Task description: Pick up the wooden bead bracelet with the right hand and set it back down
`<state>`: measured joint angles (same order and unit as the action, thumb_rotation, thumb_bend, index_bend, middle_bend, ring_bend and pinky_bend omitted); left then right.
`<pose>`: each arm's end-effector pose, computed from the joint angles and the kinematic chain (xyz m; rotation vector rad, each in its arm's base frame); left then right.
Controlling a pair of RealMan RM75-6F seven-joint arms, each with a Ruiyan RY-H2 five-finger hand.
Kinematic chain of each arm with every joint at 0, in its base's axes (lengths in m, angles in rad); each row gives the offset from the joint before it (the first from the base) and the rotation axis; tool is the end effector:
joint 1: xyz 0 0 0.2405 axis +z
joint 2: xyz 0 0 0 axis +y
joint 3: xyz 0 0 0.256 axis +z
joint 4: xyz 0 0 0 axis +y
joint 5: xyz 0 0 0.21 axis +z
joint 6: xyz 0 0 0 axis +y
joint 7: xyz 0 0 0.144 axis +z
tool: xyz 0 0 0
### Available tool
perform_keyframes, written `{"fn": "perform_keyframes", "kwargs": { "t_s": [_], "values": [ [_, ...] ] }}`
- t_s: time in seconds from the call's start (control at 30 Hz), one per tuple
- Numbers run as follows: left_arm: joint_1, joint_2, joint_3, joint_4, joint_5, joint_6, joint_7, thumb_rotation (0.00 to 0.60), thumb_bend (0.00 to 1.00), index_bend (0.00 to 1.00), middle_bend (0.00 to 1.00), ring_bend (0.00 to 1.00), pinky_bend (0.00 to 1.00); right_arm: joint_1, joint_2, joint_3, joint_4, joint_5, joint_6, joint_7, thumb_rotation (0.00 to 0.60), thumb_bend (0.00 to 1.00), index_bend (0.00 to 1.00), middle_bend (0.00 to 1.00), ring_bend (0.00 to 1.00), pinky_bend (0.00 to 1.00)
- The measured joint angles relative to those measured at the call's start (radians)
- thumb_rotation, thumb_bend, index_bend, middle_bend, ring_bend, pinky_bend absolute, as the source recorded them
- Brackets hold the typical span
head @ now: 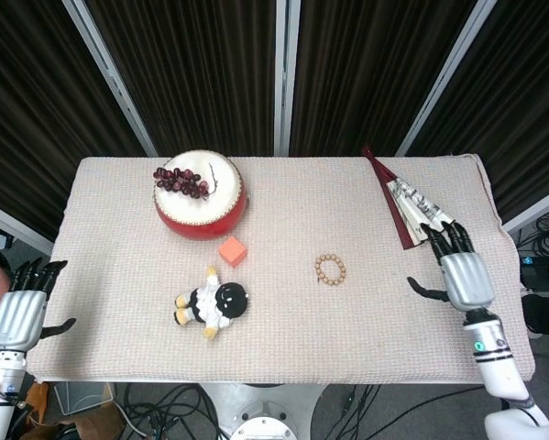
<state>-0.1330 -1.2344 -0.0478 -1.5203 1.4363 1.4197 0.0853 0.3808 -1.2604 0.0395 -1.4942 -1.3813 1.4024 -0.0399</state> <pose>-0.3212 0.1963 0.1243 -1.4145 -0.9071 -0.8234 -0.2745 -0.2698 0.1174 1.5052 -0.8255 0.9984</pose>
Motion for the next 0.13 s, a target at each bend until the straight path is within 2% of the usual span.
{"fn": "perform_keyframes", "kwargs": {
  "t_s": [0.13],
  "values": [
    [0.007,-0.006,-0.002,-0.004,-0.003,0.012,0.013,0.600,0.00,0.11,0.12,0.00,0.01,-0.109,0.047,-0.027,-0.041,-0.048,0.125,0.013,0.396,0.20,0.00,0.12,0.00,0.00]
  ]
}}
